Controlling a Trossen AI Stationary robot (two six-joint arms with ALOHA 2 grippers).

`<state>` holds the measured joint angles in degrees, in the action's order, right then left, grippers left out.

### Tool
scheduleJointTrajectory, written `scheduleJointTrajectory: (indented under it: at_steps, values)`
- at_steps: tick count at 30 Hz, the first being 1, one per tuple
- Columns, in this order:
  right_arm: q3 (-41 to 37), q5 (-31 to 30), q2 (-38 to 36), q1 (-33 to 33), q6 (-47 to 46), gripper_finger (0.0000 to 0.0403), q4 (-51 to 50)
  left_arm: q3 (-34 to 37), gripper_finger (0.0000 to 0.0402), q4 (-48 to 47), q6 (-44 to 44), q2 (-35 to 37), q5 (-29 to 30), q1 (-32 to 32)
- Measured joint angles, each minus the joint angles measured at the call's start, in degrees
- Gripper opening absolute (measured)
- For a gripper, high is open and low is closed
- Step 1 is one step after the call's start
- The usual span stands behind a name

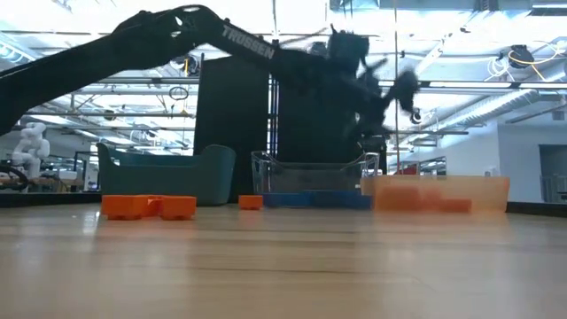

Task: Sort blocks
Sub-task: Put the orange game piece into the orange transparent bin

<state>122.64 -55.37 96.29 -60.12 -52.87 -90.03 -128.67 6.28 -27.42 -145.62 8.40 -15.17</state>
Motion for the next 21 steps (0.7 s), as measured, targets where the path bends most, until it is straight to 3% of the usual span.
scheduleJointTrajectory:
  at_steps: [3, 5, 11, 17, 21]
  values:
    - [0.01, -0.02, 0.0, 0.0, -0.01, 0.0, 0.03, -1.62, 0.0297, -3.85, 6.42, 4.22, -6.93, 1.54]
    - [0.01, -0.02, 0.0, 0.0, 0.01, 0.0, 0.03, -2.53, 0.0298, -11.42, 15.24, 8.52, -9.69, 3.63]
    - [0.01, -0.04, 0.0, 0.0, 0.27, 0.0, 0.01, -2.83, 0.0298, -40.92, 41.67, 20.55, -9.24, 12.65]
    - [0.0, -0.26, 0.02, 0.02, 0.43, 0.0, 0.03, -2.37, 0.0298, -73.59, 44.03, 23.52, -9.22, 20.95]
    - [-0.01, -0.31, 0.02, 0.04, 1.34, 0.0, 0.01, 2.68, 0.0298, -85.53, 50.22, 23.45, -8.22, 26.42]
